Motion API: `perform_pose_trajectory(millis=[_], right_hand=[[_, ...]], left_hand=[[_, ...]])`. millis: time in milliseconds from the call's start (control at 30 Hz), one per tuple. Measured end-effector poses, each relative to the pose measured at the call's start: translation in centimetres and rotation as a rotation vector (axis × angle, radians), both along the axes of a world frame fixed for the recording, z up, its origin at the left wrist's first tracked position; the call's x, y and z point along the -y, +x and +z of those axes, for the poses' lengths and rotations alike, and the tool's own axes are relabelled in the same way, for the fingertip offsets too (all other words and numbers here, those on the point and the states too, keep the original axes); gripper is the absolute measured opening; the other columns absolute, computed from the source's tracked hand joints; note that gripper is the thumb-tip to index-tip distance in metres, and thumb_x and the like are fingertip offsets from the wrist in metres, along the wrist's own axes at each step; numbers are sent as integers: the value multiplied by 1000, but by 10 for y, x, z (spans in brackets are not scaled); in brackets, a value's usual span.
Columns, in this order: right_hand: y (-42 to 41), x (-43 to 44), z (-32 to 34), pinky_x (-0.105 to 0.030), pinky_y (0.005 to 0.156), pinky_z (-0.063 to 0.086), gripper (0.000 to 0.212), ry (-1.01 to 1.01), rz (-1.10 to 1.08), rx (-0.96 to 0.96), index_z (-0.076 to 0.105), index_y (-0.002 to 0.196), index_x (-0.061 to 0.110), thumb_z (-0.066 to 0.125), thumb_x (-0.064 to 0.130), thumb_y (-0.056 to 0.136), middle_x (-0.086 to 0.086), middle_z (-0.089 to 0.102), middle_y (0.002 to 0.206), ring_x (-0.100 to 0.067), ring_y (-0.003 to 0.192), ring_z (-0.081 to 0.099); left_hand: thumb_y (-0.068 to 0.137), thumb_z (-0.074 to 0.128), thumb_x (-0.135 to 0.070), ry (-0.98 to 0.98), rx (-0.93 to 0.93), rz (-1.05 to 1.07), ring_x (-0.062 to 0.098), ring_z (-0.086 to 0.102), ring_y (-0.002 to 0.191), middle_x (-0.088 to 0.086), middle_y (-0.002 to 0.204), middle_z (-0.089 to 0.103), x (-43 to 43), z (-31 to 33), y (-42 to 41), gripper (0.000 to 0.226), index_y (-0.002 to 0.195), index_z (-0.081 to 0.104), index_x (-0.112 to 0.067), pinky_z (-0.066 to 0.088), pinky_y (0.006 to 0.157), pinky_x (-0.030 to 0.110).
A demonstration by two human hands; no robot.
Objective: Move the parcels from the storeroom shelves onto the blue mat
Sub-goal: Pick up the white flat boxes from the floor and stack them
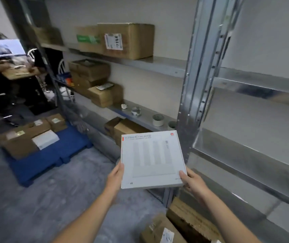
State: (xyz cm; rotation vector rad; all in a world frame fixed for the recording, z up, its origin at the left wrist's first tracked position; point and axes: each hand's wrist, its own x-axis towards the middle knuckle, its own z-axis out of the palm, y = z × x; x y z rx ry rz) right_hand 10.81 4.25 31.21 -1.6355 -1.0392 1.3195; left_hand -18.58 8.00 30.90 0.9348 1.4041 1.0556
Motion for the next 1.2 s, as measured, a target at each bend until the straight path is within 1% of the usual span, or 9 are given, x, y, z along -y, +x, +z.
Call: perform_pose_trajectory(millis=[100,233,367,500,633,700,833,967,1200], right_hand=[[-63,-59,-6,-46,105,44,45,-15,116,23,47,135,49,58,44,91,14,57,130,-19,118,53],[-160,-147,-4,-27,75,47,50,14,259,67,49,137,40,63,43,89,9,61,120,-6,86,54],[-265,-227,6,-40,103,43,55,20,357,52,47,136,48,64,50,84,14,58,131,-14,112,56],[-357,-298,18,-36,95,46,49,40,377,36,46,138,43,60,36,92,7,60,131,-15,107,60],[-422,-363,18,-51,96,50,38,34,397,4,51,131,39,55,25,97,5,63,123,-24,109,62],[-450,-398,15,-47,98,50,36,39,404,2,53,131,32,54,21,97,2,62,126,-22,112,61],[-506,-474,4,-24,74,55,34,16,460,-38,54,128,31,57,24,95,11,64,112,-9,95,64],[-564,-574,-11,-30,87,51,40,40,563,-4,52,136,19,54,16,97,2,60,123,-16,103,60],[-683,-719,-27,-39,93,51,38,-31,763,40,52,135,26,50,17,98,-2,62,126,-21,108,61]], left_hand=[[94,48,-53,-10,-50,100,0,65,90,-17,104,71,-25,-4,-62,32,121,62,-42,49,68,17],[95,43,-55,-46,-69,201,8,66,98,-8,115,70,-70,-13,-158,39,126,61,-38,51,78,24],[99,43,-47,-18,-43,285,-5,64,92,-14,116,68,-130,-9,-260,39,128,61,-29,47,66,8],[99,44,-47,15,-12,335,-12,55,91,-21,126,56,-193,4,-342,42,139,49,-35,42,66,3],[97,43,-54,-2,-17,346,2,57,108,-17,130,57,-247,-2,-400,47,142,44,-41,46,88,21],[97,42,-53,-19,-46,367,9,58,112,-11,132,59,-275,-8,-426,47,142,43,-40,47,91,26],[102,40,-37,-59,-90,428,9,62,105,-10,124,65,-340,-21,-473,36,137,50,-41,52,83,26],[101,40,-32,-98,-200,467,5,63,90,-16,98,66,-416,-23,-523,32,128,57,-38,51,72,21],[103,34,-36,-155,-273,655,-9,56,85,-30,102,57,-522,-18,-620,34,131,45,-50,40,67,11]])
